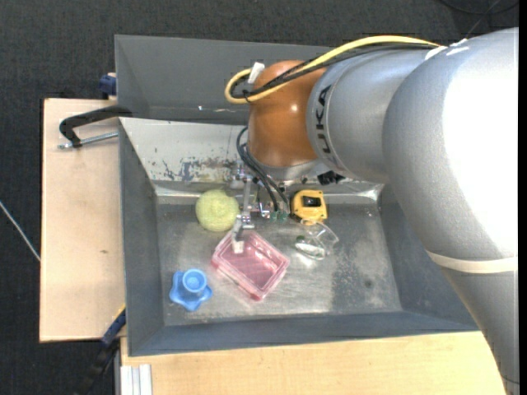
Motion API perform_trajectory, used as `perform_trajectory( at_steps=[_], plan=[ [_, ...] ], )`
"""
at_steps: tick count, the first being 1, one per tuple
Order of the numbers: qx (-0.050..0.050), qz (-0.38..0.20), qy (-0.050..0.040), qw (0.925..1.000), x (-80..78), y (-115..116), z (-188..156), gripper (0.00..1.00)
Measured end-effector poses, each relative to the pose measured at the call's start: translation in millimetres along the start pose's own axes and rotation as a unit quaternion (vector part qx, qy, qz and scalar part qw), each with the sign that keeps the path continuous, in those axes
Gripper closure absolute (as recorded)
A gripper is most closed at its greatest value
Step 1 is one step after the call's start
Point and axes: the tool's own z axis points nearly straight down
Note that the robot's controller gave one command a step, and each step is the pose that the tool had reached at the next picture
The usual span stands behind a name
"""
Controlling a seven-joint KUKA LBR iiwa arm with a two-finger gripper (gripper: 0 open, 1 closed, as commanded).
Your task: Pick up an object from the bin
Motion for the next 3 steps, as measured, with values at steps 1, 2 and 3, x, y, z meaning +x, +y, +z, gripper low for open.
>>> perform_trajectory(
  at_steps=[1,2,3],
  plan=[
    [0.0,0.0,0.0,1.0,0.0,0.1,0.0,1.0],
    [0.0,0.0,0.0,1.0,0.0,0.1,0.0,1.0],
    [0.0,0.0,0.0,1.0,0.0,0.1,0.0,1.0]
  ],
)
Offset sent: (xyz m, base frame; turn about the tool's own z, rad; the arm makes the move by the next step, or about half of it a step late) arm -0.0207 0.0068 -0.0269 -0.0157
